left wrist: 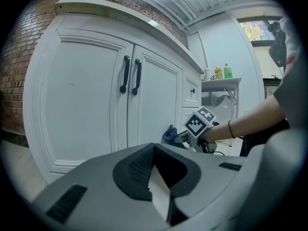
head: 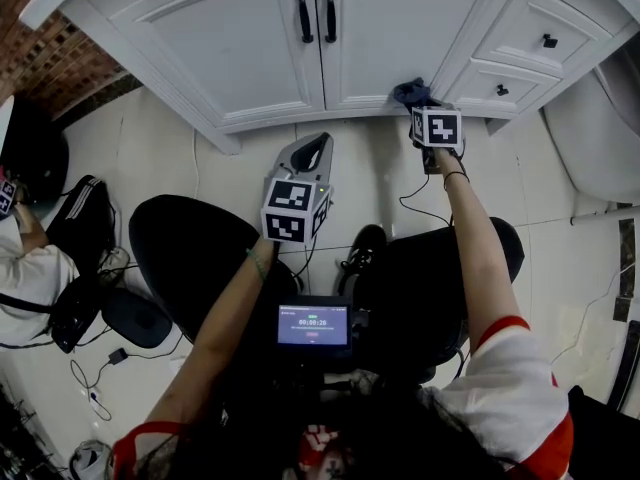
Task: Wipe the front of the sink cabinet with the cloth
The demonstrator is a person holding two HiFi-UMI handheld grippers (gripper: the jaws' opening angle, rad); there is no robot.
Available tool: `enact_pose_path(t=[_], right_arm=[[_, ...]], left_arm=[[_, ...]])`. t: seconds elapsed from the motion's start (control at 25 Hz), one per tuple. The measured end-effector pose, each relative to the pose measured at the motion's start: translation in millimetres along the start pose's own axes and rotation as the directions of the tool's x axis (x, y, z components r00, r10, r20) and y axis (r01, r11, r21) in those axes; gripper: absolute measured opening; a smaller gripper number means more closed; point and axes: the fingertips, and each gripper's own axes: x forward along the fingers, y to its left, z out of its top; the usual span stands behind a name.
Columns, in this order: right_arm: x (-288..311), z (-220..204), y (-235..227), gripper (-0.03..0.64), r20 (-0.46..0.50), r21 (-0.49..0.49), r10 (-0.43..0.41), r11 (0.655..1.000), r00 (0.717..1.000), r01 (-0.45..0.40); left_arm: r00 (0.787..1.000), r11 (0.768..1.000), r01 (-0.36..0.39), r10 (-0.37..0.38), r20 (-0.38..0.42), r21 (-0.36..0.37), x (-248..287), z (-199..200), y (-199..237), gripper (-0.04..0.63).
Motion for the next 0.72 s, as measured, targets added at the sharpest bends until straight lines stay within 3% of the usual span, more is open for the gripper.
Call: enact_pose_path(t=[0.32,0.72], right_arm=[[-8.6,-30.9,-70.5,0.087,-0.032,0.175,-0.112,0.978,0.993,0.115],[-14.5,-64.8,-99.5,0.087,-0.089,0.308,-0.182,0.930,0.979,0.201]], left_arm=[[1.000,1.000,-0.010,0.010,-0.002,0.001,2.8,2.8,-1.5,0.032],[1.000,1.000,-0.006,0.006,-0.015,-0.003,5.4,-3.0,-5.6,0.032]])
